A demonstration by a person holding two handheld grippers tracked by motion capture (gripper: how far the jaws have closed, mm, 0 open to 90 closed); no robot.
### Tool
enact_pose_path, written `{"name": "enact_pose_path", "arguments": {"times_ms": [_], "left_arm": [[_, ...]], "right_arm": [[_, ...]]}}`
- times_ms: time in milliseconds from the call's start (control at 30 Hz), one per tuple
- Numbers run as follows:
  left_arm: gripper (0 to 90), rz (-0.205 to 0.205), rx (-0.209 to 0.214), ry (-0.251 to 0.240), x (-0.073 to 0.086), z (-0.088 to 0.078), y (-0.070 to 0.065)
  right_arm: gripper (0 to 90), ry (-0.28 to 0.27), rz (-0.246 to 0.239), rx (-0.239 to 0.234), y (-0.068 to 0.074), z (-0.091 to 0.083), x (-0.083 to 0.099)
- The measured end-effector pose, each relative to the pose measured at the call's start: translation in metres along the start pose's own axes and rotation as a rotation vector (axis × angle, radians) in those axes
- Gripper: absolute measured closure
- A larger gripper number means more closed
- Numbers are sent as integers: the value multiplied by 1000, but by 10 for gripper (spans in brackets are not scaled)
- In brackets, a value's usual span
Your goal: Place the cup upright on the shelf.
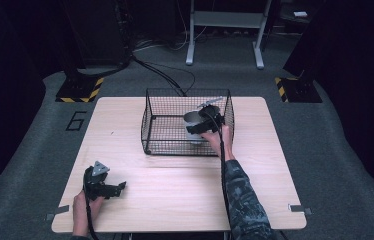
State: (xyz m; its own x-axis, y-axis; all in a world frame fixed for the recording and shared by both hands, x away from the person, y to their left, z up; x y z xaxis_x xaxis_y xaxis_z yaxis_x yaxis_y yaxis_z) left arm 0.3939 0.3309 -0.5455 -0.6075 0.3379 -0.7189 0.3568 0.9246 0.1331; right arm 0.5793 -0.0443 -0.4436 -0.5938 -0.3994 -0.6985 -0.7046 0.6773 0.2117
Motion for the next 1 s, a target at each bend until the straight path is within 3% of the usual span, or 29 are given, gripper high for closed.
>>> {"name": "enact_pose_path", "arguments": {"times_ms": [300, 500, 733, 1000], "left_arm": [[4, 0, 0, 0, 0, 0, 0], [4, 0, 0, 0, 0, 0, 0], [4, 0, 0, 0, 0, 0, 0], [4, 0, 0, 0, 0, 0, 0]], "right_arm": [[74, 33, 21, 11, 3, 4, -2], [74, 92, 55, 12, 4, 10, 0], [73, 104, 64, 21, 5, 9, 0], [51, 142, 98, -2, 5, 6, 4]]}}
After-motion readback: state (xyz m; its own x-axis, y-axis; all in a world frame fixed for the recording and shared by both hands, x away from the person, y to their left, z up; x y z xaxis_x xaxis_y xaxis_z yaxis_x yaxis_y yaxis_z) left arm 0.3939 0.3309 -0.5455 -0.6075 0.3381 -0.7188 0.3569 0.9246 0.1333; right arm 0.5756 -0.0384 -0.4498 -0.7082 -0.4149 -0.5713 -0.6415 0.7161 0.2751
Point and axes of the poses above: each handheld gripper's, and its own axes: z roughly forward along the jaws, x roughly out of its underside, y roughly to its left, the point moved 2 cm from there along z, roughly forward along the jaws, and after that the axes turned 10 degrees about -x, right-handed, at the moved point
